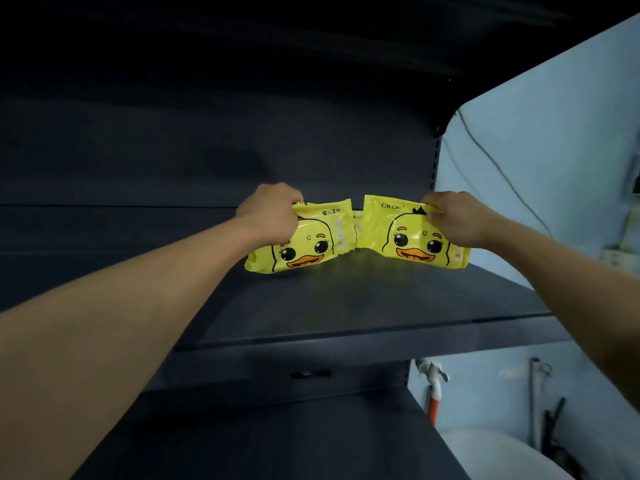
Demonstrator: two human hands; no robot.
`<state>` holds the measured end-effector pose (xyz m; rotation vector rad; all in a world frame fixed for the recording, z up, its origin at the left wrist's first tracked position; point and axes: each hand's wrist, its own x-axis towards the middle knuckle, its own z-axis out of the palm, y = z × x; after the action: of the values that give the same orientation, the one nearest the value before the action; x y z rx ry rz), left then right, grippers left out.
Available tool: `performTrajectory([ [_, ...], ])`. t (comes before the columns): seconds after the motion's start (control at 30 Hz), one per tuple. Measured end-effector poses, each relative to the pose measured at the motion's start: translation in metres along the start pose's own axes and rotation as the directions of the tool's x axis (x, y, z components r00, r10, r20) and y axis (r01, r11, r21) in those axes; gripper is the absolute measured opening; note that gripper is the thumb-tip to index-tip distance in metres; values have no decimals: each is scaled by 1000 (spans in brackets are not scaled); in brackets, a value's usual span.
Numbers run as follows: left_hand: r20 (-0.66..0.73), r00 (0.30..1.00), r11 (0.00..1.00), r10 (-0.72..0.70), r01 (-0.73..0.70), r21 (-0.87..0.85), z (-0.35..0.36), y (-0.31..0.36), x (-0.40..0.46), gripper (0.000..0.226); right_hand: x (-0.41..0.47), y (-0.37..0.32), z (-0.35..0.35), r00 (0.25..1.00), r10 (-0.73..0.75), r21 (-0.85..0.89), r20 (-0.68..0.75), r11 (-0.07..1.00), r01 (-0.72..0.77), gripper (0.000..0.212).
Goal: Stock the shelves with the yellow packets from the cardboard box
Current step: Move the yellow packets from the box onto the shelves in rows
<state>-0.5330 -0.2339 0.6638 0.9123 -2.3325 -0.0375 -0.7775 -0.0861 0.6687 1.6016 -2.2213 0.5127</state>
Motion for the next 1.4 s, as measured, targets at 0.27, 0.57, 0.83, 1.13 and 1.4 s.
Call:
performTrajectory([
  [0.27,15,998,996,-65,64,65,42,0,65,24,95,64,38,992,-48,-94,115,994,58,12],
  [0.57,58,997,994,-53,47,96,69,-1,96,31,145,98,93,979,3,-207,206,977,40,41],
  [0.83,92,995,999,-22,19,40,77,30,104,26,142,100,88,1000,-4,-174,-27,985,-1,37],
  [1.13,138,988,992,62,-46,-118,124,102,140,17,107,141,57,993,102,-130,59,987,-93,49],
  [1.4,163,981,994,100,-92,-60,182,148,172,34,87,172,56,982,151,-138,110,981,-135,53],
])
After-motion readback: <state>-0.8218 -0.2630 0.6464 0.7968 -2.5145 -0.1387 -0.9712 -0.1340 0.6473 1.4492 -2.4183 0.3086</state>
